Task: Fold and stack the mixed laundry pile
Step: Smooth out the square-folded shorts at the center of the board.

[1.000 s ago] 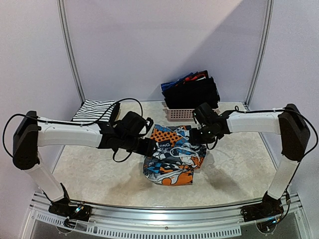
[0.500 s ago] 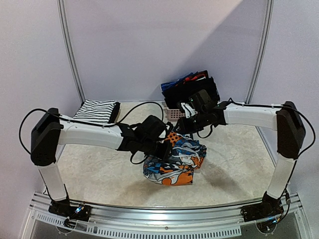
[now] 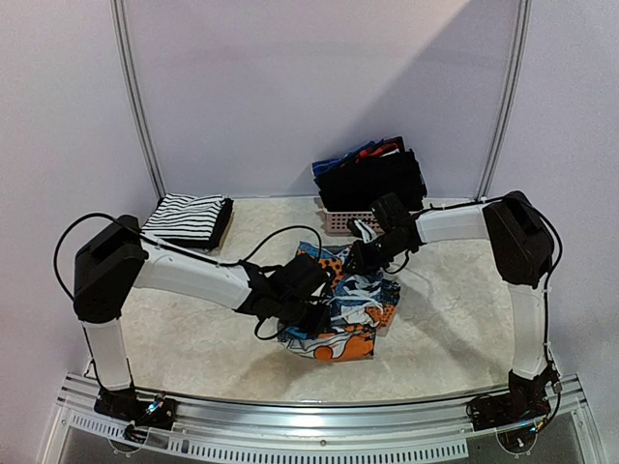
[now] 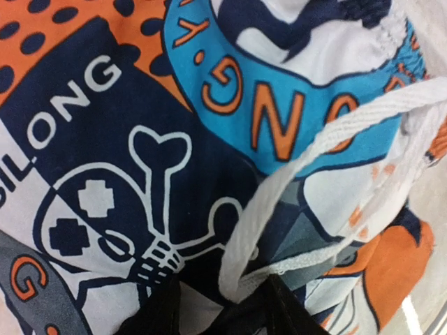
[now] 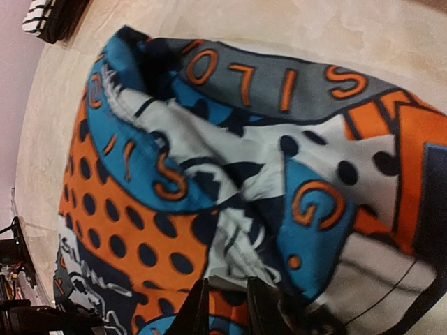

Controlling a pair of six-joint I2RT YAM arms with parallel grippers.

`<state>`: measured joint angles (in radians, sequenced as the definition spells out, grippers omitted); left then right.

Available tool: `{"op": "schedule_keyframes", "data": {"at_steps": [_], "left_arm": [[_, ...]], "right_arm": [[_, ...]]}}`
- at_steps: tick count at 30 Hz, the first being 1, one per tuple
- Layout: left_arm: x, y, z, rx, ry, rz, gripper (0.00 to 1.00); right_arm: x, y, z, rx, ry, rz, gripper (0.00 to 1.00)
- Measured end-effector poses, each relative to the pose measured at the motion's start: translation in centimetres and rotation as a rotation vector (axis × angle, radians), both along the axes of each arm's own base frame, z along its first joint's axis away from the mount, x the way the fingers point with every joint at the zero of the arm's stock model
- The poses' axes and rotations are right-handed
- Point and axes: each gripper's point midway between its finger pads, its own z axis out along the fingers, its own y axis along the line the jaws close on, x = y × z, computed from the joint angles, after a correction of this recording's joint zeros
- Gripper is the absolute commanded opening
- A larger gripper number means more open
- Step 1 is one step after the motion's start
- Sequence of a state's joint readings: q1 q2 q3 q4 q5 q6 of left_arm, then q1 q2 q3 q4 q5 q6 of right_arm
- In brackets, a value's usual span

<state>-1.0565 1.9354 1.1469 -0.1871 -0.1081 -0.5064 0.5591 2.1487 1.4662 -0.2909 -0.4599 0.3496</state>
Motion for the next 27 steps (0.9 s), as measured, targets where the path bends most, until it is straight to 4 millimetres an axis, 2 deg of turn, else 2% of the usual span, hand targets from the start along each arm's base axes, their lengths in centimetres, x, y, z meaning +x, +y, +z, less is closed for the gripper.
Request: {"op": "schedule_keyframes", "data": {"at_steps": [3, 5, 7, 10, 13, 17, 21, 24, 27], "left_arm": [[-1.4, 0.5, -1.0, 0.039, -0.004, -0.009, 0.47], [-2.2, 0.6, -1.0, 0.057, -0.017, -0.01, 0.5], [-2.8, 0.6, -0.9, 0.072, -0.03, -0.014, 0.56], [-3.6, 0.8, -0.4, 0.099, -0.049, -0.016, 0.73], [-4.0, 1.4, 0.9, 0.117, -0.076, -0.011, 0.81], [-2.5, 2.9, 4.2, 0.147, -0.169, 0.05, 0.82], [-0.3, 4.6, 7.8, 0.155, -0.287, 0.11, 0.79], [0.9, 6.0, 9.3, 0.125, -0.285, 0.123, 0.76], [3.5, 8.6, 9.2, 0.084, -0.235, 0.171, 0.76]], "right_arm": [[0.4, -0.3, -1.6, -0.011, 0.022, -0.008, 0.19], [0.6, -0.1, -1.8, -0.005, 0.026, -0.006, 0.19], [0.8, 0.1, -1.7, -0.002, 0.022, -0.006, 0.19], [1.0, 0.2, -1.6, -0.003, 0.019, -0.005, 0.19], [1.0, 0.1, -1.6, -0.006, 0.02, -0.006, 0.19], [0.7, 0.1, -1.5, -0.012, 0.023, 0.005, 0.22], [-0.3, 0.2, 0.0, -0.02, 0.018, 0.032, 0.36], [-0.6, 0.2, 2.5, -0.021, -0.022, 0.045, 0.47], [-0.6, -0.2, 5.7, -0.025, -0.081, 0.027, 0.55]]}}
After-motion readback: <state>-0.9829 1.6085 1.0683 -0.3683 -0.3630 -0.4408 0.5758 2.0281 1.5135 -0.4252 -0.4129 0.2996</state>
